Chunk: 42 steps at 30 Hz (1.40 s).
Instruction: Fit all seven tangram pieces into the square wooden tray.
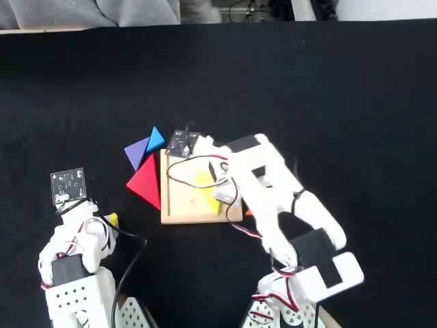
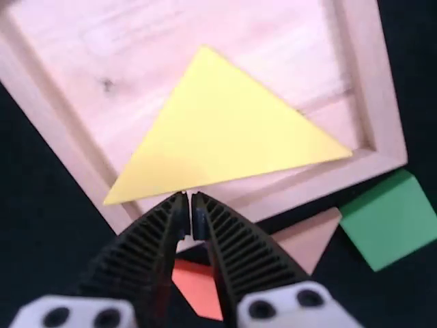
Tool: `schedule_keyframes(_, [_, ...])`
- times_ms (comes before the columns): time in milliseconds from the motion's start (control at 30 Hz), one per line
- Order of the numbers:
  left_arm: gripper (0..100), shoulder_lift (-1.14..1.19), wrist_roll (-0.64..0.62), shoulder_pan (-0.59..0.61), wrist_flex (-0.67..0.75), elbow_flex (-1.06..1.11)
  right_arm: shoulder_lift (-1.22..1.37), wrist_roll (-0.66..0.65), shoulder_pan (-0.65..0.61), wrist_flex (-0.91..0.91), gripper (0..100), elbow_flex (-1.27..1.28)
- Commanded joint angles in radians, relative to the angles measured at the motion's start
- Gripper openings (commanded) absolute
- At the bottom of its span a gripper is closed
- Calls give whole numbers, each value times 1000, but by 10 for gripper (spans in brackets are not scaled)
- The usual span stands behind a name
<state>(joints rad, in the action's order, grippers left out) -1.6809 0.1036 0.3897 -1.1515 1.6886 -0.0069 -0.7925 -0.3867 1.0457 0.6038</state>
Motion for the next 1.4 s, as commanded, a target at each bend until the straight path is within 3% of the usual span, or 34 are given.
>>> schedule_keyframes(0, [227,-3,2,13,-2,8,15,21,-64,-17,11,-35])
schedule_keyframes(167, [227,-3,2,13,-2,8,41,34,-183,-20,11,-42])
schedule_keyframes(300, [227,-3,2,13,-2,8,25,146,-221,-17,11,-117])
schedule_keyframes(567, [227,-3,2,13,-2,8,-18,298,-11,-124,11,-275])
schedule_keyframes(800, [227,-3,2,13,-2,8,193,295,8,-180,11,-323])
schedule_keyframes(933, [227,-3,2,13,-2,8,262,293,0,-117,11,-357])
schedule_keyframes(1167, [227,-3,2,13,-2,8,206,109,-14,124,11,-323])
schedule_keyframes(1367, [227,-3,2,13,-2,8,27,58,-68,247,11,-245])
